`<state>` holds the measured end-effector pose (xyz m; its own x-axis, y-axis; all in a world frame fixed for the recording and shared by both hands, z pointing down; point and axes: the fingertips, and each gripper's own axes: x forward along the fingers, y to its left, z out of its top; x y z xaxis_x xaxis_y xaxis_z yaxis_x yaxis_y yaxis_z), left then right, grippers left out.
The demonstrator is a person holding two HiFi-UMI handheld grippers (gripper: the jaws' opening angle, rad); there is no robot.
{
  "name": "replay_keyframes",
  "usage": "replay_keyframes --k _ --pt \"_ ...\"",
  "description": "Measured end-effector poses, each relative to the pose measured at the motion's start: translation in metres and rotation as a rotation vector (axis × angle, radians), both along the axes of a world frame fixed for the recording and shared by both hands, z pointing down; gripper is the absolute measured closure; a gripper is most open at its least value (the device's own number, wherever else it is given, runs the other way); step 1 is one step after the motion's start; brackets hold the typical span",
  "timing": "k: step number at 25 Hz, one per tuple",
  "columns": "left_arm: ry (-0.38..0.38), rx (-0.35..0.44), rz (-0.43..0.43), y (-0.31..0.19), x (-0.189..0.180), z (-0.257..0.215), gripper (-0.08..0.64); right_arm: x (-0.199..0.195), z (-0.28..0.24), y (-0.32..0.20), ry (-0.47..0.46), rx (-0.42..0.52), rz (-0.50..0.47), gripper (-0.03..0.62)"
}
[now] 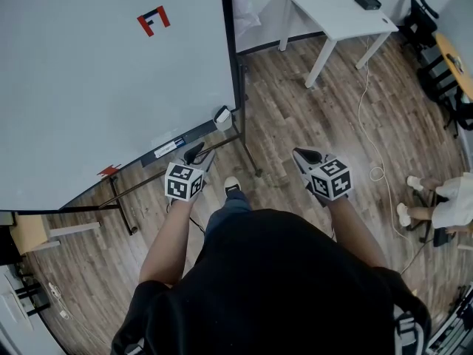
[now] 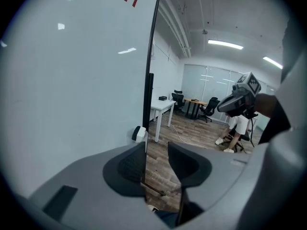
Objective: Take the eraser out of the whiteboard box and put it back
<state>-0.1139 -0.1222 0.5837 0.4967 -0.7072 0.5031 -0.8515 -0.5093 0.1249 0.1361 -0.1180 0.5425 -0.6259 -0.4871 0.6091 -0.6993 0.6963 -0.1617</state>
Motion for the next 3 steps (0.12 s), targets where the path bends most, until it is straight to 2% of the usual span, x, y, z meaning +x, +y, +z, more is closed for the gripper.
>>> replay_keyframes --k 3 --pt "0.001 -0.005 0.003 0.0088 0.0052 0.0013 0.407 0.0072 -0.0014 0.0048 0.002 0.003 0.005 0.597"
